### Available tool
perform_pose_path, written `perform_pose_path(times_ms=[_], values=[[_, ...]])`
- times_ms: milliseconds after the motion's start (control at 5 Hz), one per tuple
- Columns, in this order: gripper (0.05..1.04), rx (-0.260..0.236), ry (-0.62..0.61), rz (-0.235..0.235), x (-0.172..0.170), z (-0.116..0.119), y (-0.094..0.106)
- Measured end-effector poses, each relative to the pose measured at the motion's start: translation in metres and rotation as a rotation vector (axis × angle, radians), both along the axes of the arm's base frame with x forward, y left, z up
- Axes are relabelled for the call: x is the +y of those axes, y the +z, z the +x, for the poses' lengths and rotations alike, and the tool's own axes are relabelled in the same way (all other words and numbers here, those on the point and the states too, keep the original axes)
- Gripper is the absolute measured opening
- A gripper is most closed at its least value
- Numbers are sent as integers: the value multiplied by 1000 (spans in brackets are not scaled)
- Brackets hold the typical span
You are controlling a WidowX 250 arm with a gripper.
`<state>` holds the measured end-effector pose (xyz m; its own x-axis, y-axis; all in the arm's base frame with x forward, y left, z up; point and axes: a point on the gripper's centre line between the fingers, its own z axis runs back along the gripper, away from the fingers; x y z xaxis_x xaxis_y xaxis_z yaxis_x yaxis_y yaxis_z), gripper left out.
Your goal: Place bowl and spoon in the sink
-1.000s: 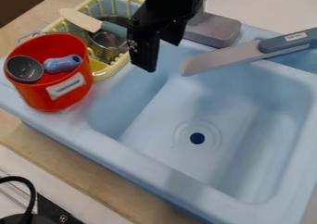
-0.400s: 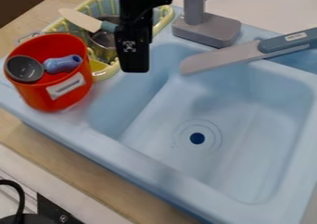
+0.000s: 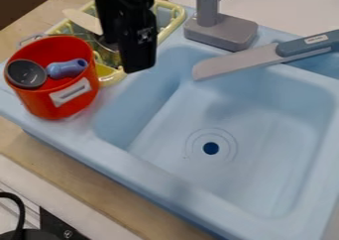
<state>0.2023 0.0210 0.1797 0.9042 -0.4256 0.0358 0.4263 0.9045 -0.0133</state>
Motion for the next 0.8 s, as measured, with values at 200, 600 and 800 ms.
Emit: perform_pose_path(times_ms=[200,600,800], values=[[998,77,253,-47,5,-6,-4],[998,-37,761,65,18,-21,-8],[998,-71,1000,156,23,-25,-9]])
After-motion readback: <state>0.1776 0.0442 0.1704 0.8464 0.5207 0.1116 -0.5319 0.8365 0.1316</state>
